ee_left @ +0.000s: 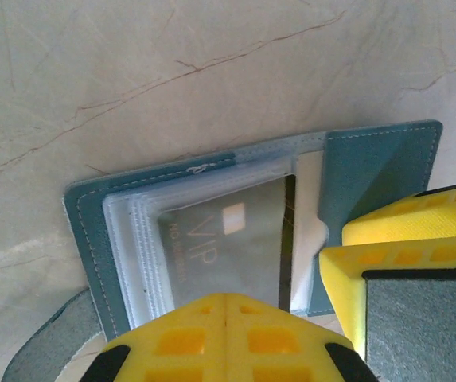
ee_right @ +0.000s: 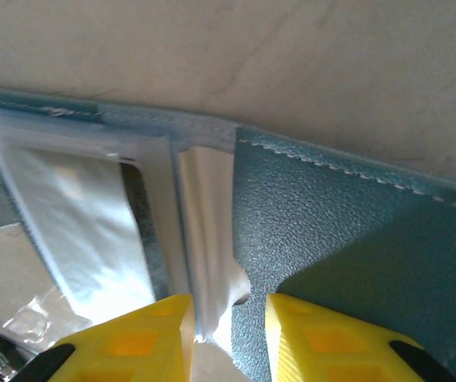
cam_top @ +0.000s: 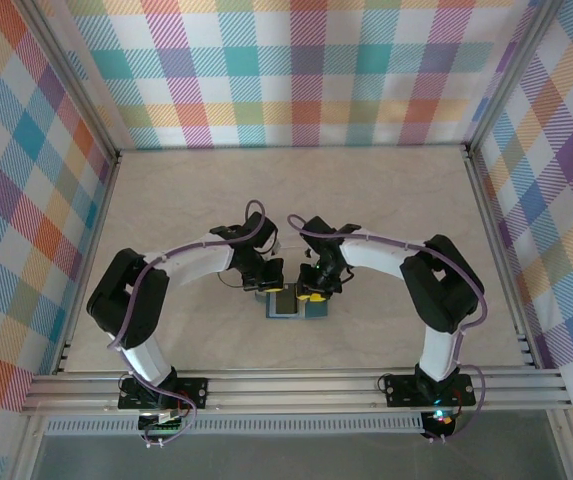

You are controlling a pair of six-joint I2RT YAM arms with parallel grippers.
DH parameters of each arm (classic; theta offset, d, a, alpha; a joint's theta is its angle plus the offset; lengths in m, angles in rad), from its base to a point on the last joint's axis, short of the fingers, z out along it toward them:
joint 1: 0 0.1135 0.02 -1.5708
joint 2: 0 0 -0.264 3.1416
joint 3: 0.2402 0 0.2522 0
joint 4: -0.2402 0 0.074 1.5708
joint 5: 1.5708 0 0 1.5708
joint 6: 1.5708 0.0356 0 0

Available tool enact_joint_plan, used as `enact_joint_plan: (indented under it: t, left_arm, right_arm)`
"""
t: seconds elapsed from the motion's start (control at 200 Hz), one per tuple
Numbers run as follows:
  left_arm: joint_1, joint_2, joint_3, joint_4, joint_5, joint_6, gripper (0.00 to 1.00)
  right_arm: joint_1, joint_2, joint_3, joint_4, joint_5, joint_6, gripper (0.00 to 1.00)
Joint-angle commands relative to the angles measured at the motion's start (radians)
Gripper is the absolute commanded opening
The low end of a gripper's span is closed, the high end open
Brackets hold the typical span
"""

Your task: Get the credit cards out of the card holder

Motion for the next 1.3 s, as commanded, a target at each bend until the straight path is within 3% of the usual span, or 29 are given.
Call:
enact_joint_plan:
  t: [0.0,0.65,1.295]
  left_arm:
    - [0.006,0.019,-0.002,-0.015,0.013,0.004,0.02]
    - [0.006,0.086,-0.027,-0.077,-0.099,0.061,0.01]
    - [0.006,0.102,-0.026,-0.058,-0.099,0.067,0.0]
  right_arm:
    - [-0.009,0.025,-0.021,0.043,0.006,0.007,0.28]
    - [-0.011,-0.034,-0.051,0.19,-0.135,0.042,0.26]
    - [-0.01,0.077,0.034,0.105,-0.148,-0.087,0.33]
